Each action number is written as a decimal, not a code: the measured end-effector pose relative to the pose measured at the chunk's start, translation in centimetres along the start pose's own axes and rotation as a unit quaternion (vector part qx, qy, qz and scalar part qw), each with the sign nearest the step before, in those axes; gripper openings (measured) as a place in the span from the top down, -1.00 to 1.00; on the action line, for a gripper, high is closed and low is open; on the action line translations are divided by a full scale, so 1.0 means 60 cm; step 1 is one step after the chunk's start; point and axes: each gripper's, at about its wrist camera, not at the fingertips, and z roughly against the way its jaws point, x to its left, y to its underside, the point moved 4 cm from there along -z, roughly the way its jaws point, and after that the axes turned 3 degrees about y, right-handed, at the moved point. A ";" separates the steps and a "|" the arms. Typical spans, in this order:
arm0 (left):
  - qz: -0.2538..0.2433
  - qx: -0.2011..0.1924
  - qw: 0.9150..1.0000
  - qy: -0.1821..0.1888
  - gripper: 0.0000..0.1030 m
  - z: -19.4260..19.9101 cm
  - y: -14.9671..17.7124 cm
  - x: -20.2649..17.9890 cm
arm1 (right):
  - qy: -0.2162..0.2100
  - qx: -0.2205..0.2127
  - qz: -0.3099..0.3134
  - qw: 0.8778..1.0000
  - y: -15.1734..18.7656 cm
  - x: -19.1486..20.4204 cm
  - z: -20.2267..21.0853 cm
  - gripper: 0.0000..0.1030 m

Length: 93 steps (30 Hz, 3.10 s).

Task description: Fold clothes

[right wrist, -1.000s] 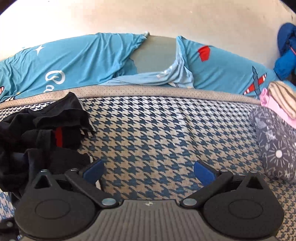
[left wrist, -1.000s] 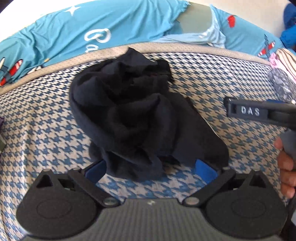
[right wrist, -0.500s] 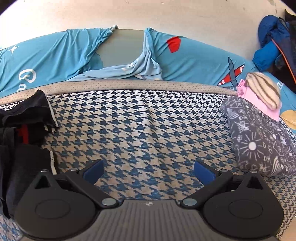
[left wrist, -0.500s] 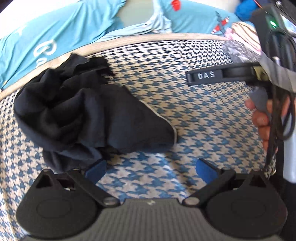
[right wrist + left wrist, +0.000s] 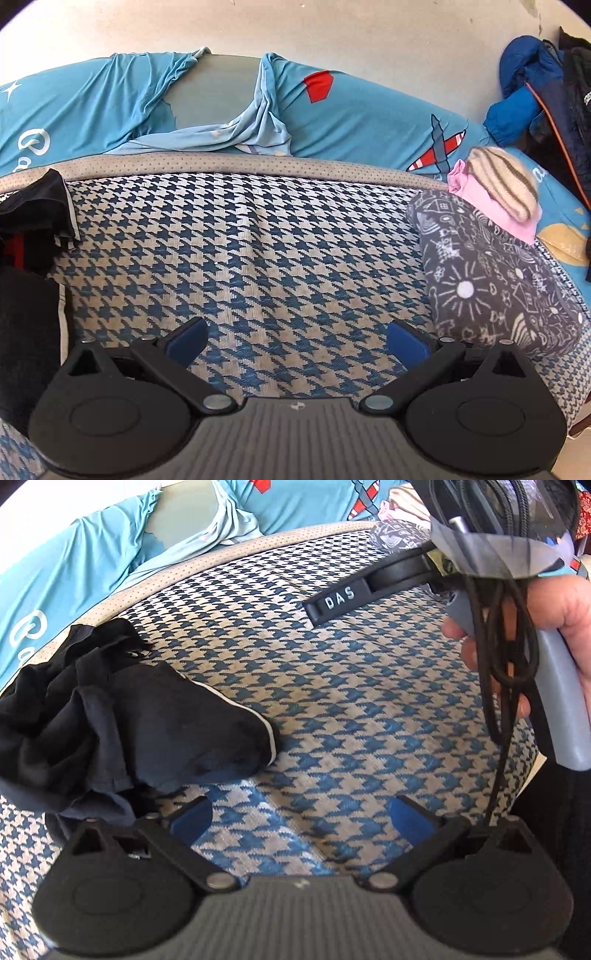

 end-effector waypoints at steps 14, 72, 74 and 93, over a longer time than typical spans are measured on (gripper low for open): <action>0.075 -0.046 0.995 -0.042 -1.00 0.014 -0.024 0.063 | 0.016 0.005 0.020 1.000 0.006 0.007 0.003 -1.00; 0.219 -0.100 0.968 -0.069 -1.00 0.044 -0.042 0.185 | -0.123 0.139 -0.125 0.975 0.022 0.020 -0.005 -1.00; 0.228 -0.102 0.966 -0.071 -1.00 0.048 -0.040 0.194 | -0.126 0.134 -0.112 0.977 0.021 0.032 -0.001 -1.00; 0.236 -0.096 0.964 -0.076 -1.00 0.046 -0.035 0.196 | -0.149 0.133 -0.099 0.975 0.017 0.054 0.009 -1.00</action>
